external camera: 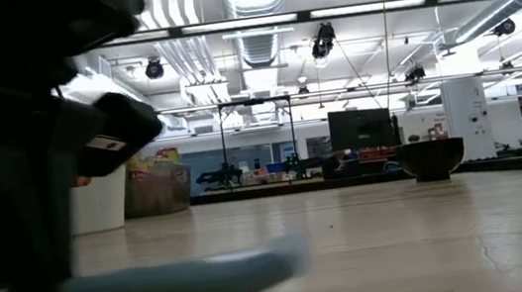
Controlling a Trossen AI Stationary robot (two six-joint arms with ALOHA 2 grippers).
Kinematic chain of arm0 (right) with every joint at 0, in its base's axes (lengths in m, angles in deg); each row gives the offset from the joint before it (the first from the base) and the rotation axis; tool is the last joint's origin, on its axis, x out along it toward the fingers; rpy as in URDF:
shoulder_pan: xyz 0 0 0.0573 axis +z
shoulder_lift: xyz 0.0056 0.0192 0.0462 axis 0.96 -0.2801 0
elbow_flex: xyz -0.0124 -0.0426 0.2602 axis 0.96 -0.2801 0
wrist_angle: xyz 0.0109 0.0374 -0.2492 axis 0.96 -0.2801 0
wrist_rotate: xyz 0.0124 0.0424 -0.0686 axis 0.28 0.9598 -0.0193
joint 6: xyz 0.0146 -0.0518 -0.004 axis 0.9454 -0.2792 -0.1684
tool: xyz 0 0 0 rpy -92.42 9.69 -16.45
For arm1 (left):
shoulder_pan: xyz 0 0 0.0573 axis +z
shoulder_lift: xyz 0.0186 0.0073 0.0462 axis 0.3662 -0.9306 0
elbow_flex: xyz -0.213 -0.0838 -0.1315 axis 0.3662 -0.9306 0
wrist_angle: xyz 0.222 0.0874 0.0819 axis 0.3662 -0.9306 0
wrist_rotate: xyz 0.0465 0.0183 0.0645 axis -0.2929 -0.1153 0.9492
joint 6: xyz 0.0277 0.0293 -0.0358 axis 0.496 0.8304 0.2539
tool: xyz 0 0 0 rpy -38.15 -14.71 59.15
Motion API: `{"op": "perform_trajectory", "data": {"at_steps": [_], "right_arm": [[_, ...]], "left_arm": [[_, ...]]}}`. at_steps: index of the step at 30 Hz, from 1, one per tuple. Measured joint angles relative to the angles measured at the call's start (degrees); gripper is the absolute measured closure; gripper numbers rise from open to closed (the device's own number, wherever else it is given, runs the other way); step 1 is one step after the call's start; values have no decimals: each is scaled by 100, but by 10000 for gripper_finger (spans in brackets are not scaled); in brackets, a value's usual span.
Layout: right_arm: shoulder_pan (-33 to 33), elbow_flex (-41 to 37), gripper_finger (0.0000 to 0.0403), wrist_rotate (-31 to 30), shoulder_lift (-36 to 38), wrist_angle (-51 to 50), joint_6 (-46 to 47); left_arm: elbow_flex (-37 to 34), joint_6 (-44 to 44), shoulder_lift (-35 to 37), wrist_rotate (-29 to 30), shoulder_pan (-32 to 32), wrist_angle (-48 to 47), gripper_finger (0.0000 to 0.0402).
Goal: Pick & Place Food Item
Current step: Put the blue spoon into the transparent bin
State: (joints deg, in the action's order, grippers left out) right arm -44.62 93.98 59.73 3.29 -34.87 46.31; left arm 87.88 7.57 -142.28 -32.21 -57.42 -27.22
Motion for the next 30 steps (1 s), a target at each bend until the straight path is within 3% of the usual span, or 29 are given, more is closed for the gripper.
{"op": "perform_trajectory", "data": {"at_steps": [10,30], "right_arm": [[1,0,131,0,0,0,0],[-1,0,131,0,0,1,0]], "left_arm": [[-42,159,543,30,-3,-1053,400],[-37,172,1294,72,-3,-1797,401]]}}
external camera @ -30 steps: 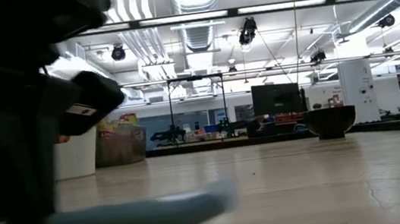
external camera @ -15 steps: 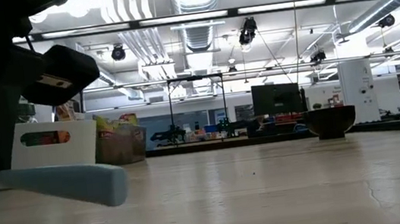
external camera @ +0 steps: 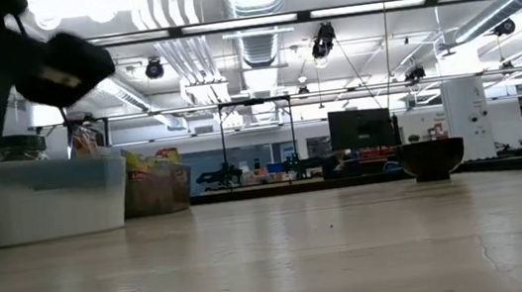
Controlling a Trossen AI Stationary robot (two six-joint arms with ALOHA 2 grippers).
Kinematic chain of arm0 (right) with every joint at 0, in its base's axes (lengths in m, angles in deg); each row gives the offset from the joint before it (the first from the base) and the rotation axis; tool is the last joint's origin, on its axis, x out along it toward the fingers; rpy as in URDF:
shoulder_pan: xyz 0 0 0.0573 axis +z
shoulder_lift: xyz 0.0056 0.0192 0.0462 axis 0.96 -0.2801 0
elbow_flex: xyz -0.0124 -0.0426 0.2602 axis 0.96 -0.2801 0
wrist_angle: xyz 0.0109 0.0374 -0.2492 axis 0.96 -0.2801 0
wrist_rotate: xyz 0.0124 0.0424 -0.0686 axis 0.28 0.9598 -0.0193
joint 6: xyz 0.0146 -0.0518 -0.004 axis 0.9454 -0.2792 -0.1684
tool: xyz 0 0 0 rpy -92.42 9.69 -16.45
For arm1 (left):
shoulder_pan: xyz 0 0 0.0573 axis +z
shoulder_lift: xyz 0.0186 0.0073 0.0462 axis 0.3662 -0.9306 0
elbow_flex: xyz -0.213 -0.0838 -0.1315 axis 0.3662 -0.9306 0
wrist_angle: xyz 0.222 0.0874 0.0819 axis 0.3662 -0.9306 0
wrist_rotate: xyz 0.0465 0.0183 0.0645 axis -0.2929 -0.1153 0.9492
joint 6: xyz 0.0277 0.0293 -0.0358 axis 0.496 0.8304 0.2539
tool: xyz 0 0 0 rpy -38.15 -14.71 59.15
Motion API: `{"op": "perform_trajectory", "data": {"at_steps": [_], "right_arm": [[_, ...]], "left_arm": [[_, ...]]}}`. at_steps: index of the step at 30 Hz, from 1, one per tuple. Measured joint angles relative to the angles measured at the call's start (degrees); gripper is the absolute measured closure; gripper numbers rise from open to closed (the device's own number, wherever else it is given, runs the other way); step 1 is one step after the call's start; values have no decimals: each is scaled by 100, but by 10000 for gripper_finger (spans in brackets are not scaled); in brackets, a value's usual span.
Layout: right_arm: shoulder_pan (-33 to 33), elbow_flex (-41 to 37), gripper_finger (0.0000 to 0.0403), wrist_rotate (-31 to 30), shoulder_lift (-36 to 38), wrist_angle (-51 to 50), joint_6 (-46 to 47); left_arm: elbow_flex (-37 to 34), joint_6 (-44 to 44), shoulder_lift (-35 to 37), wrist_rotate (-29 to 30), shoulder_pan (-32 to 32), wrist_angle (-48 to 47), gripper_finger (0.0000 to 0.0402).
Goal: Pick & Place Food Item
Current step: Put the blue spoon into the transparent bin
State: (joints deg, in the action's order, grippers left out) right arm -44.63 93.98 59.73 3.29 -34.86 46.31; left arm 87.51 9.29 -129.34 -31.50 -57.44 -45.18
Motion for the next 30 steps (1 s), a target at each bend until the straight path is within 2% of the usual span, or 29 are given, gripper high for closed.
{"op": "perform_trajectory", "data": {"at_steps": [5,13,17,30], "right_arm": [[2,0,131,0,0,-1,0],[1,0,131,0,0,0,0],[0,0,131,0,0,-1,0],[2,0,131,0,0,-1,0]], "left_arm": [[7,-2,598,-33,0,-378,401],[11,28,1710,-71,-14,-1754,401],[13,317,2120,-96,-88,-2336,401],[-224,1900,2430,-306,-856,-3623,401]]}}
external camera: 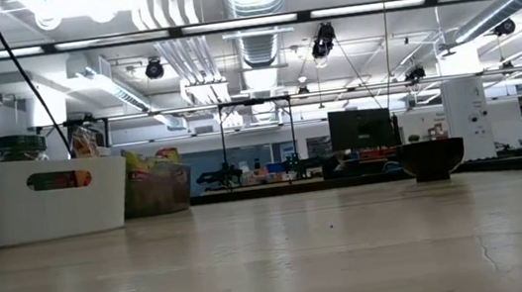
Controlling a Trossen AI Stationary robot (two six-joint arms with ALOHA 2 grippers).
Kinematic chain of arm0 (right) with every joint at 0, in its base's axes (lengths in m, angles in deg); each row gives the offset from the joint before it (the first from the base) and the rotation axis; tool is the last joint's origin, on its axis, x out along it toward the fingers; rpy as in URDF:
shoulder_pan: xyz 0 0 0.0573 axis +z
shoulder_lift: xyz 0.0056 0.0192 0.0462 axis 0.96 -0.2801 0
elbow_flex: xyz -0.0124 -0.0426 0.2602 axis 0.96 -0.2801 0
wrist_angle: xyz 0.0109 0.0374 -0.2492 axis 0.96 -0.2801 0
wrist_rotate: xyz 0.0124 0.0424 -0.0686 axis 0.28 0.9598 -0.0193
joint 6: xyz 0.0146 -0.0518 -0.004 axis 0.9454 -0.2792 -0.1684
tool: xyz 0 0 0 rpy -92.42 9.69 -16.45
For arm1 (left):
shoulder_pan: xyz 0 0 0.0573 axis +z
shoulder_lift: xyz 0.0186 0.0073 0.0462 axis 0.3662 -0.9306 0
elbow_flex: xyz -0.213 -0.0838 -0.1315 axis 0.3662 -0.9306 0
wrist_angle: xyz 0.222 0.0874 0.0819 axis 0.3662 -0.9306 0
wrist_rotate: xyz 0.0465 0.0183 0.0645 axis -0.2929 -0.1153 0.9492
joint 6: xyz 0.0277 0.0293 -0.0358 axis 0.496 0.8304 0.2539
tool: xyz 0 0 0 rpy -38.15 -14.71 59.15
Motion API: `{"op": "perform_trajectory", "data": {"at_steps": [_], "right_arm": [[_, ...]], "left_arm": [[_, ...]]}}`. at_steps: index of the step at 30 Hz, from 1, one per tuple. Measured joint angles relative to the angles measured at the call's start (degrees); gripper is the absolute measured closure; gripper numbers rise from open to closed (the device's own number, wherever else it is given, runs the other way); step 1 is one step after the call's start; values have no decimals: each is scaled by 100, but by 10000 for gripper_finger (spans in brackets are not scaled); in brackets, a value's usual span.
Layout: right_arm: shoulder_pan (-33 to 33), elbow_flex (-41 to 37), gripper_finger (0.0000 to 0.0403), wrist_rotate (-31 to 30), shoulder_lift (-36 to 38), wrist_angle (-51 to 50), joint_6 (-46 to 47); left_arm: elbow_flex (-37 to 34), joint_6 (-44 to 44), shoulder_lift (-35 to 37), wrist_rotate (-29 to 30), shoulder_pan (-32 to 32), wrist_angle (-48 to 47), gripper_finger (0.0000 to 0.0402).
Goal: Pick & Place Food Item
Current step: Put the blue spoon into the transparent bin
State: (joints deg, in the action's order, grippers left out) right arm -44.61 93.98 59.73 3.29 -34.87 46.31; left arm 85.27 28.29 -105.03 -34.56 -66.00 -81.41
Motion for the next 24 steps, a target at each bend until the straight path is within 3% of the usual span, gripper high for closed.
{"op": "perform_trajectory", "data": {"at_steps": [14,24], "right_arm": [[-2,0,131,0,0,2,0],[-1,0,131,0,0,0,0]], "left_arm": [[-873,1269,606,-667,-193,-102,401],[-1208,3076,605,-922,-193,-88,401]]}}
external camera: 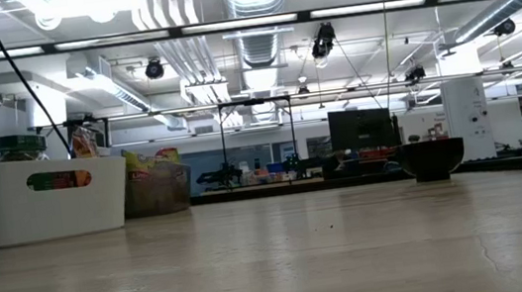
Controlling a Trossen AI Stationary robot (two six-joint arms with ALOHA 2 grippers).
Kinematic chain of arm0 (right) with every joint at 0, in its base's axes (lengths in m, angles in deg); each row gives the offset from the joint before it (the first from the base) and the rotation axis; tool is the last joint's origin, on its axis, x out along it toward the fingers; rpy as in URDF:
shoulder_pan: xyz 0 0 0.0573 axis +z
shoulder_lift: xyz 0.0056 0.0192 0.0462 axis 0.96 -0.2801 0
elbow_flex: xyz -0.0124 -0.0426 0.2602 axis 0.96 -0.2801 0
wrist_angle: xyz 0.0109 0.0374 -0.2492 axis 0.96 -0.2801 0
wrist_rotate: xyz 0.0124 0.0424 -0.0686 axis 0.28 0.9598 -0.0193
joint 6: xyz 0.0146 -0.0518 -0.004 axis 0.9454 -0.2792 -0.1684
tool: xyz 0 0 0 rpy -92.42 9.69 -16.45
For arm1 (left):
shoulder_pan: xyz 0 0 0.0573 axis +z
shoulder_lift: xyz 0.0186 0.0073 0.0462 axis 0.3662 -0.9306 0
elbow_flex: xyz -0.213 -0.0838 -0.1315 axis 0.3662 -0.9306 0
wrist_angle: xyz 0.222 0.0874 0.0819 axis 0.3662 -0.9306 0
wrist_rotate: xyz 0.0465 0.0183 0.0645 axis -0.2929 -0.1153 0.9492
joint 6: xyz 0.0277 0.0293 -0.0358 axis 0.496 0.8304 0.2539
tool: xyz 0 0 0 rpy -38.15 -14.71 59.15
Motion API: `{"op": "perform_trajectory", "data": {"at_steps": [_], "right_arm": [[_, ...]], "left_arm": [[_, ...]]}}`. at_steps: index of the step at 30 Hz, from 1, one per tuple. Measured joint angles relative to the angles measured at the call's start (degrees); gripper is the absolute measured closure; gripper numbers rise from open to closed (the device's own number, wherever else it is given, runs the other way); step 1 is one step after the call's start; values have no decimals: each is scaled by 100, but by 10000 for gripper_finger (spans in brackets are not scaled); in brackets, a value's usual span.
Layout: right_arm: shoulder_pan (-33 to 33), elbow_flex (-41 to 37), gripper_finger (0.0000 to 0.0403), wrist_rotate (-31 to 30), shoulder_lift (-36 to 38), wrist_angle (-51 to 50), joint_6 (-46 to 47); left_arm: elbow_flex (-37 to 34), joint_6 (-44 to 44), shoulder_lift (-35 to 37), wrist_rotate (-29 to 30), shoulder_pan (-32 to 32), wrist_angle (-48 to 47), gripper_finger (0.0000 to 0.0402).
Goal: Pick & Place Food Item
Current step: Put the blue spoon into the transparent bin
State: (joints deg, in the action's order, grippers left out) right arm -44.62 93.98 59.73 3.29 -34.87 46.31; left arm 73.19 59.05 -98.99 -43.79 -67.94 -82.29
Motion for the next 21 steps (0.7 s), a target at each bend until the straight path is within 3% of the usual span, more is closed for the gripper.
{"op": "perform_trajectory", "data": {"at_steps": [12,21], "right_arm": [[0,0,131,0,0,0,0],[1,0,131,0,0,0,0]], "left_arm": [[-453,1495,-8,46,4,606,401],[-819,1926,-11,65,4,1199,401]]}}
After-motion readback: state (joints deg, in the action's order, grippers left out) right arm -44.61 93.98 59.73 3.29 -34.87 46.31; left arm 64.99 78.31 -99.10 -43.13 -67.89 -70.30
